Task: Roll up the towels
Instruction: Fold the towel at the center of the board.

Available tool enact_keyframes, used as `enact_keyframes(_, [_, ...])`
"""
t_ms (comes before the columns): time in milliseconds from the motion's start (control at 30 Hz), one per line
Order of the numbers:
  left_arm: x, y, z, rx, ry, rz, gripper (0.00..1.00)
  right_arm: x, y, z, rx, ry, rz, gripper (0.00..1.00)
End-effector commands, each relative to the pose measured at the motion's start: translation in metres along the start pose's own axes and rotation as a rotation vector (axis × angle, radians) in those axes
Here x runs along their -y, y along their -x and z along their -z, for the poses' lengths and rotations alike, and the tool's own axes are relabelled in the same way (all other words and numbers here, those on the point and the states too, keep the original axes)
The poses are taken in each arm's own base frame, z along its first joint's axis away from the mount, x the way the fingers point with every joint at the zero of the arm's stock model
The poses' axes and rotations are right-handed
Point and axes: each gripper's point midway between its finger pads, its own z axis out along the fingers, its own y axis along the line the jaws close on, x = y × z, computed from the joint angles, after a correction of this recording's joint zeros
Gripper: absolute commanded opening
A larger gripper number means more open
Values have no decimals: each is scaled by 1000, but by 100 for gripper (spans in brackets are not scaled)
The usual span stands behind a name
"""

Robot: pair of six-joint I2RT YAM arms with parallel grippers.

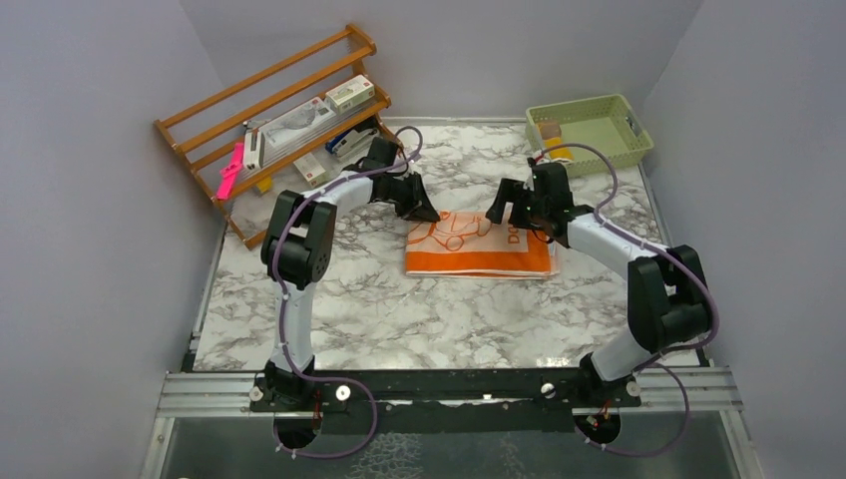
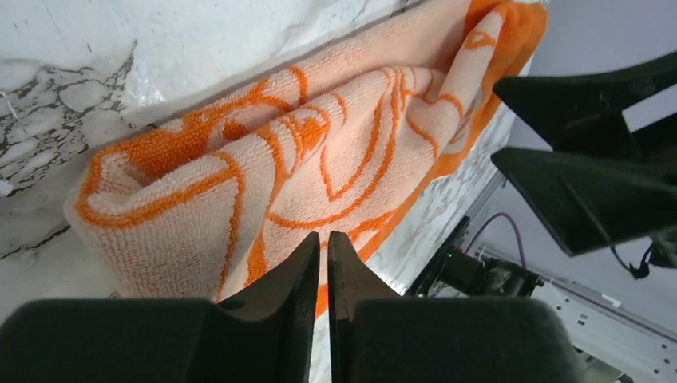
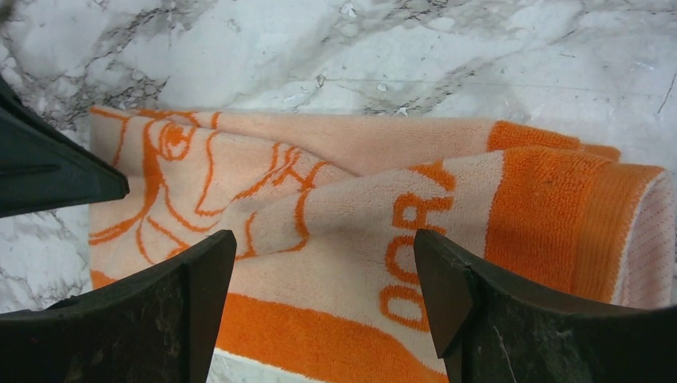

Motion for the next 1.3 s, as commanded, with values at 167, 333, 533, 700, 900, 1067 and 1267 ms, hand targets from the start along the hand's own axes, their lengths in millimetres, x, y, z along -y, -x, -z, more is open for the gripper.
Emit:
enact_keyframes(167, [-29,7,-2,47,51,-4,4,0,-4,-24,-16,76,-21,83])
enact_keyframes(333, [-62,32,24,130,126,58,4,3,-13,-32,-38,78,-32,83])
enact_keyframes(533, [-90,39,37,131,242,43,4,-4,-8,-35,-45,113,-26,83])
enact_keyframes(700, [-54,47,52,175,218,-94,5,-23,11,-15,6,189,19,84])
enact_keyframes(900, [-3,45,40,197,264,-452,39,-46,59,27,147,239,77,87])
enact_keyframes(1067, [-9,44,20,166,319,-574,49,-56,75,50,183,257,103,88])
enact_keyframes(1267, [-4,53,14,162,340,-711,60,-53,69,65,199,256,105,89])
